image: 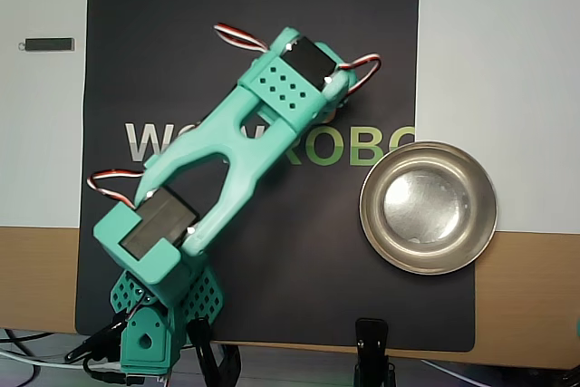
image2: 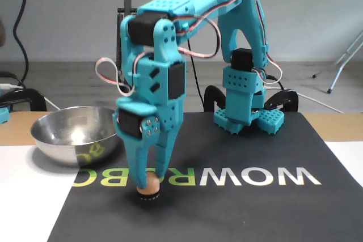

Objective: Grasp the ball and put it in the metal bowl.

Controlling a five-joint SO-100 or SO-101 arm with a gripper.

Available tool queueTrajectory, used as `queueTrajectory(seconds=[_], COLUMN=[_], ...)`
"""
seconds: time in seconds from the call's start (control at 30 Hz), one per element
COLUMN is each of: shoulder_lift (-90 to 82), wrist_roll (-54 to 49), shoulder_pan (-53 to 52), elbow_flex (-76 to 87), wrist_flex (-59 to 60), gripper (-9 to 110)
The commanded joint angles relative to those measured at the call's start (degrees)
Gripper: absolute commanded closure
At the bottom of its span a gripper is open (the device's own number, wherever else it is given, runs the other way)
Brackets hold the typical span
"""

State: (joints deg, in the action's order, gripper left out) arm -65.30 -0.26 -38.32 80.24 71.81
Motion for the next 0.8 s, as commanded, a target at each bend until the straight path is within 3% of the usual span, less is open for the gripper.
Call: queueTrajectory(seconds=[0.0,0.77], shoulder_lift=[-3.5,-3.3], wrist_roll=[0.0,0.0], shoulder_pan=[-0.6,-0.7], elbow_flex=[1.1,1.8], wrist_flex=[-0.5,-0.4], gripper=[59,59])
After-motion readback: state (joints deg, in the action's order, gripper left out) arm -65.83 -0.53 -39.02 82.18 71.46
